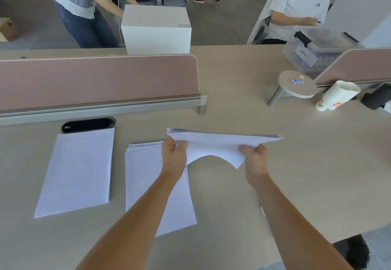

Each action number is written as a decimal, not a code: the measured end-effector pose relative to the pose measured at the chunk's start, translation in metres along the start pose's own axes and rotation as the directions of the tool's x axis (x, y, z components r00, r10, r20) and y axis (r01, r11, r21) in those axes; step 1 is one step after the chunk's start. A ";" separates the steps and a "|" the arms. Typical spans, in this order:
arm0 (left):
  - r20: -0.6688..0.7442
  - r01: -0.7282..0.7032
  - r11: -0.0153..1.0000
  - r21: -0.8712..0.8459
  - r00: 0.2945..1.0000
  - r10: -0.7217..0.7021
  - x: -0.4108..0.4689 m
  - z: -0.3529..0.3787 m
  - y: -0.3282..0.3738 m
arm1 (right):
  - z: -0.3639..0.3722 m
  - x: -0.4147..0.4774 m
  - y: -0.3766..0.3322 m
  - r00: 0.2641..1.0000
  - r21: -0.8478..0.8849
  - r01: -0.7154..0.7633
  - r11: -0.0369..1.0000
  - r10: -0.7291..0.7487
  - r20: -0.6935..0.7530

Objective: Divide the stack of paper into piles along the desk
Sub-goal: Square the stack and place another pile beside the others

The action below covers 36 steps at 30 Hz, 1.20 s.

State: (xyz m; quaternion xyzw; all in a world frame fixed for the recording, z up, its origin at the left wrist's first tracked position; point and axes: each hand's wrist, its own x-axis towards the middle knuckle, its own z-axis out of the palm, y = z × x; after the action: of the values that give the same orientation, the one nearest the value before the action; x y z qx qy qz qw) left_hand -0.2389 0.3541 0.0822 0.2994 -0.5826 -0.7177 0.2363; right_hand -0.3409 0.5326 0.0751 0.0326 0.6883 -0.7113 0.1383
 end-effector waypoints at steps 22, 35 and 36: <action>0.115 -0.031 0.991 0.133 0.993 0.016 0.039 0.055 -0.020 | -0.042 0.104 -0.007 0.911 -0.051 0.178 0.983 -0.145 0.385; 0.074 -0.092 0.967 0.238 0.994 0.077 0.035 0.069 0.003 | -0.044 0.112 -0.028 0.868 0.014 0.196 0.981 -0.180 0.463; 0.091 -0.093 0.969 0.229 0.993 0.074 0.035 0.068 0.005 | -0.046 0.113 -0.028 0.864 0.020 0.201 0.979 -0.186 0.468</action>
State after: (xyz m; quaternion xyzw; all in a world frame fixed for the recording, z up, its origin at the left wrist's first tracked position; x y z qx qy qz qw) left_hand -0.3118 0.3763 0.0909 0.2709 -0.6841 -0.6453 0.2056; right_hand -0.4632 0.5615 0.0728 -0.2110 0.6450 -0.6980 0.2284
